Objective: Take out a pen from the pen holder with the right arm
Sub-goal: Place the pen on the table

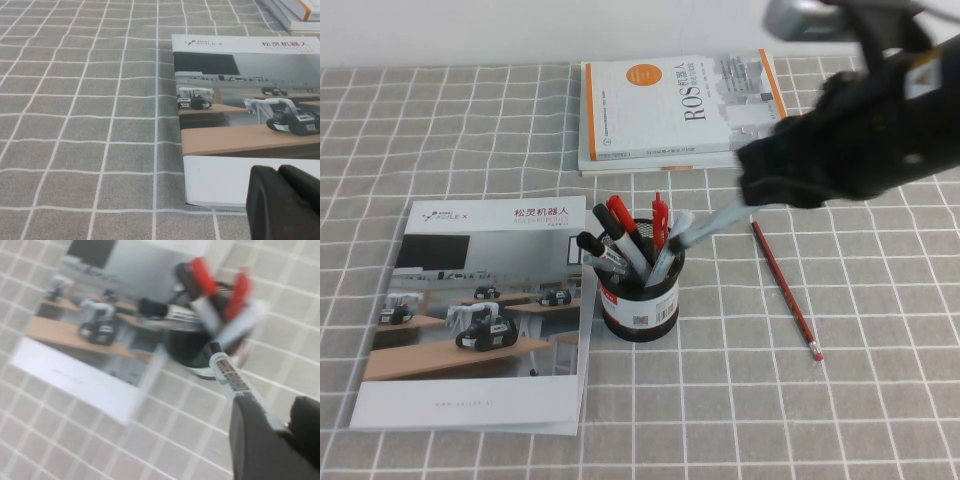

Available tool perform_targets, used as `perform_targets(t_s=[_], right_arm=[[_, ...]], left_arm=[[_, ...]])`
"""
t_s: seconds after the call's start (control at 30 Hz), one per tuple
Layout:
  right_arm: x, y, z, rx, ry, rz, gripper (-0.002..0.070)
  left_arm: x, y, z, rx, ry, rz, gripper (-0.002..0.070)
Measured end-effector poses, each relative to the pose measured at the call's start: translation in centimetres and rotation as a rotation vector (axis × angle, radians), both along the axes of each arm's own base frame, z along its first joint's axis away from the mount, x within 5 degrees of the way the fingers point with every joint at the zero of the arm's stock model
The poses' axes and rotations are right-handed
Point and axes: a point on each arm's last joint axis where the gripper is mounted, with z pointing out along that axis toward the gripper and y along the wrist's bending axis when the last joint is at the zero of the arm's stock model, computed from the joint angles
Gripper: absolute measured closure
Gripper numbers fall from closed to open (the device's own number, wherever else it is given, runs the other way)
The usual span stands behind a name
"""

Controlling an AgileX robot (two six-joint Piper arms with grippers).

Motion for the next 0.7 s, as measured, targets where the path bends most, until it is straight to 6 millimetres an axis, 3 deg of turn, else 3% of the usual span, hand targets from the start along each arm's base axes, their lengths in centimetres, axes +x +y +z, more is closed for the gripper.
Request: perform_targets(t_s=[0.2,0.33,0.53,0.7], right_arm=[[-1.1,-2.8,1.6,-0.120,-0.062,-0.134,0.0569],[-1.1,-3.4,1.8,-0.151,-0.082,-0.176,0.0569],[-1.4,-3.5,-0.5,-0.145,-0.074,-0.170,0.0569],[-2.9,-4.3,-2.4,-0.048,-0.192,-0.167,0.0569]], left_arm=[[0.0,0.0,0.0,0.000,0.000,0.000,0.0678],[0.0,0.0,0.0,0.000,0.000,0.000,0.0678],[0.0,0.0,0.0,0.000,0.000,0.000,0.0678],[0.0,0.0,0.0,0.000,0.000,0.000,0.0678]])
